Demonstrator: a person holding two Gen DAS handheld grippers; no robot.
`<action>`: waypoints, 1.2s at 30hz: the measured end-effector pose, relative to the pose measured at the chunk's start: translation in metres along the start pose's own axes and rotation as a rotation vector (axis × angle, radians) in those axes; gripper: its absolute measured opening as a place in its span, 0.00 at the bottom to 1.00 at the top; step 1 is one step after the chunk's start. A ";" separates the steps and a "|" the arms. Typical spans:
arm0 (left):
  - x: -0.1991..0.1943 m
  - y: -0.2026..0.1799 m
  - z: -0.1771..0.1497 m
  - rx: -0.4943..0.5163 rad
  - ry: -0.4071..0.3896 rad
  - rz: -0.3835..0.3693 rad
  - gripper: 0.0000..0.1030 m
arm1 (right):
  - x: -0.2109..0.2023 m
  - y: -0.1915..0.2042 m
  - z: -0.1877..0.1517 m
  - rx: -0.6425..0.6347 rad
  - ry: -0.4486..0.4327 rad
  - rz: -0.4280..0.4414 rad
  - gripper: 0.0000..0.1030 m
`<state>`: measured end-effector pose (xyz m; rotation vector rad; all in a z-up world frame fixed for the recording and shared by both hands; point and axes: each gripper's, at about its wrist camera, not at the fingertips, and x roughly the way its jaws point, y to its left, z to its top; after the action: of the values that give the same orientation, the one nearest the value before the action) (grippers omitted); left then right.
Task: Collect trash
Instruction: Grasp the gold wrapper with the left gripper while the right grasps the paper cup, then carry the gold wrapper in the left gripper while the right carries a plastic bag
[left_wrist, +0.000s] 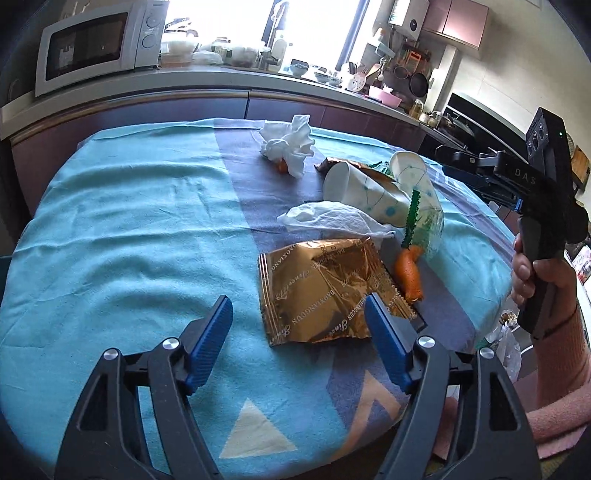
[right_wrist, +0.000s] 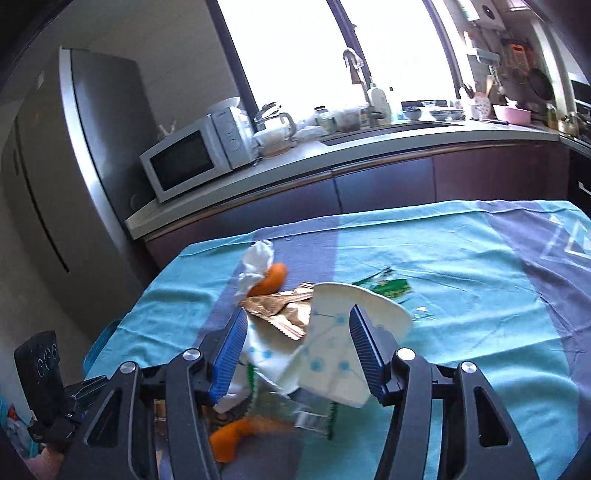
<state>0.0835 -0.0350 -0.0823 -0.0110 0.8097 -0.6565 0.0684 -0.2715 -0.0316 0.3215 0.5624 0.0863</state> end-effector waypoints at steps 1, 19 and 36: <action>0.002 0.001 0.000 -0.003 0.011 -0.002 0.70 | 0.000 -0.008 0.000 0.016 0.000 -0.009 0.55; 0.000 0.005 0.001 -0.037 0.037 0.019 0.23 | 0.014 -0.040 -0.012 0.126 0.045 0.057 0.56; -0.028 0.026 -0.001 -0.099 -0.022 0.015 0.18 | 0.011 -0.015 -0.065 0.166 0.162 0.164 0.56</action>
<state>0.0829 0.0011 -0.0710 -0.1011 0.8200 -0.6006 0.0427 -0.2656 -0.0942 0.5254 0.7053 0.2267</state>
